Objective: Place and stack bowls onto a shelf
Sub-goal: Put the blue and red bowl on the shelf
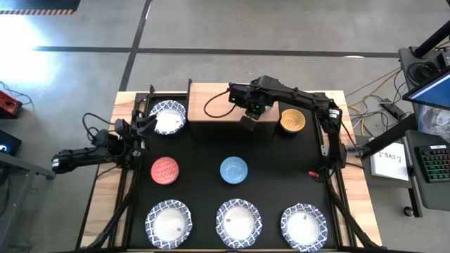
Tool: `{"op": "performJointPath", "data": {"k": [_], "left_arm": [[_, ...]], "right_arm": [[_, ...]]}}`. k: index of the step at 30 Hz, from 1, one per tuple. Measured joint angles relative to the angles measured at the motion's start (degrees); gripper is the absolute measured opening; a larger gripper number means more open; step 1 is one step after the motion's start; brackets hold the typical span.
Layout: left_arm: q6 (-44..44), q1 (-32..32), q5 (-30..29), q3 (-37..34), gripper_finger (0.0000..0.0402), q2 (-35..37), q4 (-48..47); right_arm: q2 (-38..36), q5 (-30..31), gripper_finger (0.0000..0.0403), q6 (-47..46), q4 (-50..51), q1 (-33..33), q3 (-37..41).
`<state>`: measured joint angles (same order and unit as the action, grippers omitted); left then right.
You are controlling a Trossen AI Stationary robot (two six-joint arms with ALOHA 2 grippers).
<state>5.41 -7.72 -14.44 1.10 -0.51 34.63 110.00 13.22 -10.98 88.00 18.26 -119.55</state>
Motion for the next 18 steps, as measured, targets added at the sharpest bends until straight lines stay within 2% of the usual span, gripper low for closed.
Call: {"op": "performJointPath", "data": {"k": [3,6,18], "left_arm": [[0.0,-0.01,0.0,0.0,0.0082,0.0,0.0],[0.02,0.0,0.0,-0.02,0.0082,0.0,0.02],[0.0,-0.01,0.0,-0.01,0.0082,0.0,0.02]], "right_arm": [[0.0,-0.24,0.0031,-0.07,0.03,-0.39,0.02],[0.0,-0.17,0.0038,0.09,0.08,-0.74,0.02],[-0.43,1.54,0.015,0.53,-0.03,-0.88,0.09]]}}
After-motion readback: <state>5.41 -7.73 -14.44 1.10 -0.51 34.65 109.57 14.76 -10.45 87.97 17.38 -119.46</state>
